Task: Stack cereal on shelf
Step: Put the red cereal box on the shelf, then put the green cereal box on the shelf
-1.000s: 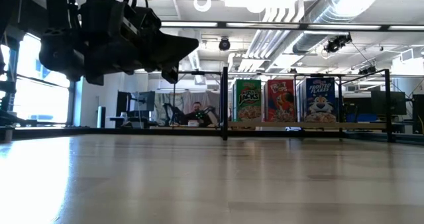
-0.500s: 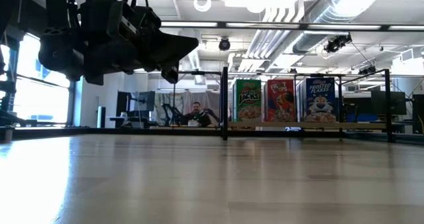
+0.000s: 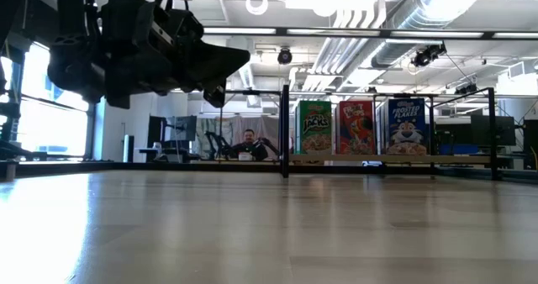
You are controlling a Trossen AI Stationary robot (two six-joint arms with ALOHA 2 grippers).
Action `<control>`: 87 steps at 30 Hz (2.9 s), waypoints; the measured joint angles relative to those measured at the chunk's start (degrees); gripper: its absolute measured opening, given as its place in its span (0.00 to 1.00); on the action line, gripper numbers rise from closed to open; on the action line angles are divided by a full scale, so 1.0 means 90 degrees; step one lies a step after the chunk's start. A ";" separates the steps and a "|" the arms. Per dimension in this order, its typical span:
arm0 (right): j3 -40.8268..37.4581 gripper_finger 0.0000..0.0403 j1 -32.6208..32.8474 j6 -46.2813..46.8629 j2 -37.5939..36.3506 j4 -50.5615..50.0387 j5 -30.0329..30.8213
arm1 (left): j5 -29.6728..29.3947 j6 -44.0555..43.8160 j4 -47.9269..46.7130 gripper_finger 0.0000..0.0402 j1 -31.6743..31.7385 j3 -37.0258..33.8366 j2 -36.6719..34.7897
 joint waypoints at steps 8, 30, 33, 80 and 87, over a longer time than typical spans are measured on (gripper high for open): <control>0.1195 0.41 -0.1127 -0.2164 -0.0005 -0.1348 0.0257 | 0.0027 0.0000 0.0068 0.00 0.0229 -0.0220 -0.0002; 0.3904 0.41 -0.7409 -1.3888 0.1315 -0.2331 0.0976 | 0.0310 -0.0107 0.0184 0.00 0.0474 -0.0254 -0.0002; 0.4134 0.41 -0.7763 -1.4734 0.1842 -0.2348 0.1141 | 0.0308 -0.0107 0.0187 0.00 0.0471 -0.0254 -0.0002; 0.4449 0.58 -0.8141 -1.4884 0.2463 -0.2459 0.2594 | 0.0308 -0.0109 0.0192 0.00 0.0330 -0.0249 0.0000; 0.5550 0.49 -0.7865 -1.4386 0.2297 -0.2919 0.2178 | -0.0070 -0.0105 0.0192 0.00 0.0330 -0.0249 0.0000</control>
